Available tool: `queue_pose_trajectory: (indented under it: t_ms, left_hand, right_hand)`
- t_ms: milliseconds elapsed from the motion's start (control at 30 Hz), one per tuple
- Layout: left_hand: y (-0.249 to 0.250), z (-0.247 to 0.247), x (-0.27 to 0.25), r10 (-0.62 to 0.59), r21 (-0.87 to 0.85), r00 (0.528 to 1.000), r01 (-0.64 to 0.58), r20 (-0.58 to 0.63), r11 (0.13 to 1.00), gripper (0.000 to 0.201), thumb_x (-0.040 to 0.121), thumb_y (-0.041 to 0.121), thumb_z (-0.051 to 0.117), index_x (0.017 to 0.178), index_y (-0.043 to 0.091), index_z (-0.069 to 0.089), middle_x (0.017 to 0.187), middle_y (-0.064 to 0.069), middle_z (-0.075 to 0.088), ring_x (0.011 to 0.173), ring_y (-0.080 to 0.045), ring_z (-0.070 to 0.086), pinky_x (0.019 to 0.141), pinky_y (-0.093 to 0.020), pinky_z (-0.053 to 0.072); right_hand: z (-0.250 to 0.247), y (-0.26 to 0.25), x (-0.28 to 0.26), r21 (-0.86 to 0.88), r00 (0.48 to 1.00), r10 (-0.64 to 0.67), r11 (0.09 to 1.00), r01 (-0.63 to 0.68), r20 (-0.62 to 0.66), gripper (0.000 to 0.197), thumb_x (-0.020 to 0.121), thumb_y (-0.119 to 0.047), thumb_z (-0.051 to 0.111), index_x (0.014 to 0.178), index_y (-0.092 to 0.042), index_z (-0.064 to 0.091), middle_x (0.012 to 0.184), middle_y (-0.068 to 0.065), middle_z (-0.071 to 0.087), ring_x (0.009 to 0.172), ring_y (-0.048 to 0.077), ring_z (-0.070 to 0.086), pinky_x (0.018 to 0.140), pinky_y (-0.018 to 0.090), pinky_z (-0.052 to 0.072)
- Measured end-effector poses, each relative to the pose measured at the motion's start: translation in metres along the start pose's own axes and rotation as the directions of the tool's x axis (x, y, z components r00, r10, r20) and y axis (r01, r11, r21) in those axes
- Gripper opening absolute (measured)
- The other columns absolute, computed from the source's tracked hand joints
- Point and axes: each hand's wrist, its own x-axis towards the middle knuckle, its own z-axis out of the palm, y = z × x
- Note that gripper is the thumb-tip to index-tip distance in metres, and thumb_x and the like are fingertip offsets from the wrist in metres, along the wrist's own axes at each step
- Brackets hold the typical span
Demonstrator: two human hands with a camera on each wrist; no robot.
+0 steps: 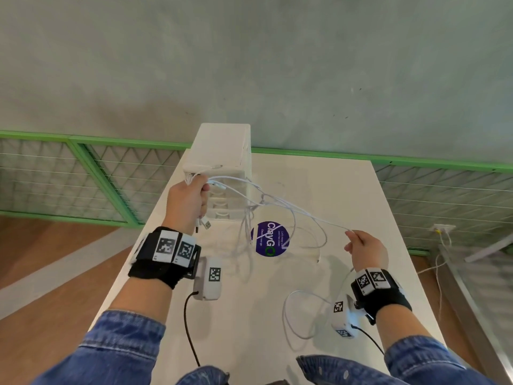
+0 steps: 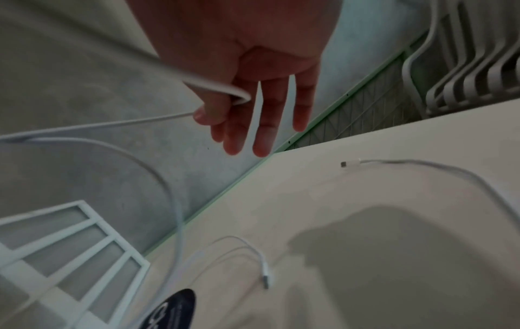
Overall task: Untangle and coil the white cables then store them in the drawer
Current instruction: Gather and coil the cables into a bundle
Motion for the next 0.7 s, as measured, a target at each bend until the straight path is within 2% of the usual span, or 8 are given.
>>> queue_pose_trajectory:
  t_ms: [167, 233, 300, 367, 467, 533, 600, 700]
  left_hand:
    - [0.011, -0.015, 0.006, 0.039, -0.120, 0.984, -0.061, -0.174, 0.991, 0.024, 0.091, 0.020, 0.054, 0.069, 0.014, 0.048, 0.035, 0.011, 0.042, 0.028, -0.004, 0.027, 0.034, -0.016, 0.021]
    - [0.017, -0.016, 0.005, 0.069, -0.112, 0.989, -0.085, -0.134, 0.990, 0.023, 0.092, 0.019, 0.052, 0.070, 0.016, 0.049, 0.037, 0.011, 0.043, 0.029, -0.004, 0.028, 0.034, -0.016, 0.021]
    - [0.017, -0.009, 0.002, 0.102, -0.035, 0.994, -0.103, -0.035, 0.994, 0.027, 0.094, 0.021, 0.052, 0.067, 0.014, 0.049, 0.036, 0.010, 0.041, 0.030, -0.004, 0.027, 0.035, -0.017, 0.020]
    - [0.013, 0.001, -0.002, 0.113, 0.044, 0.993, -0.115, 0.045, 0.992, 0.032, 0.094, 0.025, 0.052, 0.065, 0.013, 0.049, 0.034, 0.009, 0.036, 0.031, -0.005, 0.025, 0.036, -0.018, 0.019]
    - [0.008, 0.013, -0.006, 0.110, 0.106, 0.985, -0.124, 0.130, 0.987, 0.036, 0.093, 0.028, 0.052, 0.061, 0.014, 0.049, 0.035, 0.008, 0.033, 0.032, -0.008, 0.023, 0.040, -0.022, 0.018]
    - [0.007, 0.020, -0.010, 0.103, 0.124, 0.978, -0.127, 0.179, 0.984, 0.036, 0.093, 0.030, 0.052, 0.061, 0.015, 0.049, 0.036, 0.008, 0.033, 0.033, -0.009, 0.023, 0.043, -0.025, 0.017]
    - [0.007, 0.027, -0.018, 0.085, 0.122, 0.968, -0.116, 0.238, 0.986, 0.035, 0.093, 0.031, 0.052, 0.062, 0.014, 0.049, 0.038, 0.009, 0.032, 0.035, -0.010, 0.021, 0.043, -0.025, 0.016]
    - [0.009, 0.038, -0.031, 0.059, 0.100, 0.939, -0.098, 0.338, 0.990, 0.036, 0.094, 0.027, 0.051, 0.061, 0.014, 0.047, 0.038, 0.007, 0.030, 0.036, -0.011, 0.019, 0.040, -0.023, 0.016]
  right_hand:
    - [-0.008, 0.053, 0.009, -0.066, 0.953, 0.275, 0.961, -0.269, 0.125, 0.021, 0.091, -0.027, 0.050, 0.092, -0.016, 0.069, 0.073, 0.003, 0.071, 0.073, 0.025, 0.062, 0.078, 0.039, 0.051]
    - [-0.008, 0.066, 0.007, -0.163, 0.906, 0.372, 0.925, -0.343, 0.204, 0.024, 0.091, -0.024, 0.051, 0.098, -0.010, 0.069, 0.084, 0.009, 0.072, 0.083, 0.029, 0.061, 0.085, 0.038, 0.049]
    - [-0.002, 0.063, 0.004, -0.264, 0.897, 0.383, 0.909, -0.323, 0.222, 0.029, 0.093, -0.018, 0.047, 0.108, -0.001, 0.065, 0.108, 0.019, 0.068, 0.102, 0.032, 0.059, 0.086, 0.032, 0.043]
    - [0.002, 0.042, 0.001, -0.258, 0.930, 0.309, 0.932, -0.254, 0.200, 0.035, 0.094, -0.008, 0.040, 0.125, 0.000, 0.053, 0.132, 0.021, 0.053, 0.122, 0.033, 0.048, 0.098, 0.032, 0.034]
    - [0.002, -0.002, -0.008, -0.003, 0.982, 0.133, 0.991, -0.134, 0.132, 0.045, 0.092, -0.002, 0.037, 0.136, -0.010, 0.043, 0.137, 0.012, 0.047, 0.130, 0.029, 0.040, 0.105, 0.027, 0.028]
    - [0.004, -0.039, -0.019, 0.127, 0.989, -0.141, 0.983, 0.135, 0.036, 0.043, 0.091, -0.001, 0.038, 0.131, -0.011, 0.049, 0.137, 0.010, 0.048, 0.129, 0.025, 0.042, 0.102, 0.023, 0.029]
    - [0.009, -0.072, -0.030, 0.117, 0.899, -0.438, 0.892, 0.437, -0.024, 0.035, 0.093, -0.012, 0.046, 0.127, -0.014, 0.053, 0.132, 0.009, 0.052, 0.125, 0.023, 0.046, 0.100, 0.023, 0.031]
    - [0.019, -0.110, -0.041, 0.071, 0.745, -0.666, 0.745, 0.663, 0.031, 0.044, 0.090, -0.028, 0.051, 0.133, -0.018, 0.046, 0.137, 0.005, 0.049, 0.127, 0.017, 0.041, 0.106, 0.024, 0.029]
